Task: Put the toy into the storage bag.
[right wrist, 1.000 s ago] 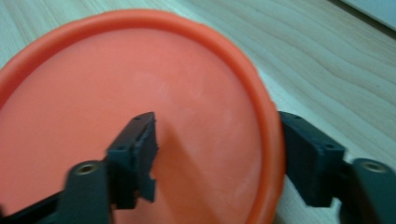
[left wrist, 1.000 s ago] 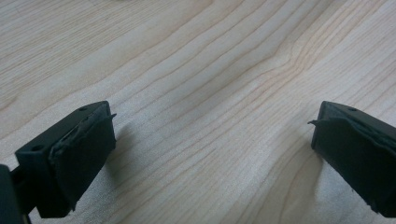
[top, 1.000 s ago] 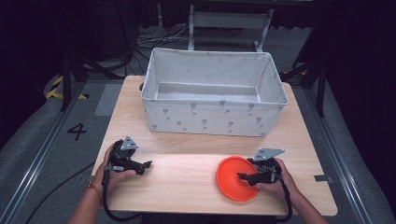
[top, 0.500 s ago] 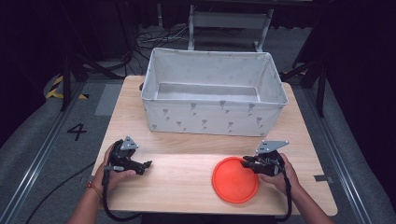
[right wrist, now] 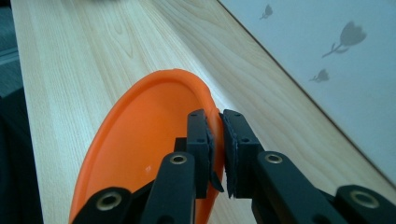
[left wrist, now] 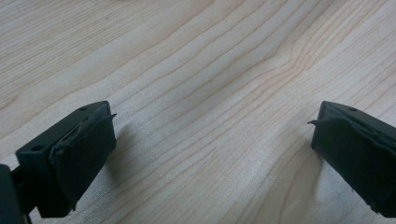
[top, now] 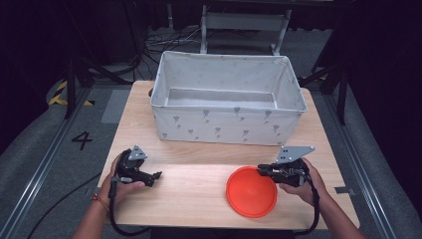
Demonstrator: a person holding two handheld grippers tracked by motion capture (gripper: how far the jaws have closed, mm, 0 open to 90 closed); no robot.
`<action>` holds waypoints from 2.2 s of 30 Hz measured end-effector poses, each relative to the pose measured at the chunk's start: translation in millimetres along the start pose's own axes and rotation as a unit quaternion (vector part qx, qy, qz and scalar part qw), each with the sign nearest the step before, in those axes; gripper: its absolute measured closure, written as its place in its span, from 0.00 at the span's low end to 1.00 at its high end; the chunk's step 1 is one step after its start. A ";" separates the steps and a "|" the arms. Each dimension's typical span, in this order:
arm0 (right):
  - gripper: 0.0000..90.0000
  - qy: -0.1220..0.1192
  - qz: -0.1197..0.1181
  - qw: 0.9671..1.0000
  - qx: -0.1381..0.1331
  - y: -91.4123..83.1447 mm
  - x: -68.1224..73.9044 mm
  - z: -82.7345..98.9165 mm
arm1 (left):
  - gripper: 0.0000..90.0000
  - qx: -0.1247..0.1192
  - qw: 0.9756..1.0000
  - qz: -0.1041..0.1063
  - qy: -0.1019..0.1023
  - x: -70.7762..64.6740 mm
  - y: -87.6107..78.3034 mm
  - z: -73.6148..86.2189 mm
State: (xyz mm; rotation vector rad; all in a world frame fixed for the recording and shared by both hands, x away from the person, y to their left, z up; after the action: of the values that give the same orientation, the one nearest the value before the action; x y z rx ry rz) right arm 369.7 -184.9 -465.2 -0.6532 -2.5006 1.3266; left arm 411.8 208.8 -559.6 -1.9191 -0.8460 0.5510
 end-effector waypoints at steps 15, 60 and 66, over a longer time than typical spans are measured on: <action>0.91 -0.058 0.044 0.997 0.011 -49.0 -12.2 -22.8 | 0.00 0.001 1.000 0.000 0.000 0.1 -0.1 0.1; 0.91 -0.071 0.136 0.984 -0.092 -200.6 -93.2 -141.8 | 0.01 0.001 1.000 0.001 0.009 1.4 -0.7 0.9; 0.91 -0.071 0.150 0.982 -0.089 -202.4 -112.4 -164.7 | 0.00 0.001 1.000 0.001 0.010 1.7 -0.7 0.7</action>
State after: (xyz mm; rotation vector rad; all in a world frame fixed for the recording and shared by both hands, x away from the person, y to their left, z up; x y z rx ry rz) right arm 478.7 -219.8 -205.2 -1.0455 -2.7439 1.2923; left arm 412.2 210.7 -559.4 -1.9205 -0.8300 0.5330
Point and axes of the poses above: each handheld gripper's, and its own axes: y roughly forward along the jaws, z roughly out of its underside, x roughly to its left, the point moved 8 cm from there along y, roughly forward along the jaws, and after that the axes turned 13 degrees about x, right-handed, at the moved point
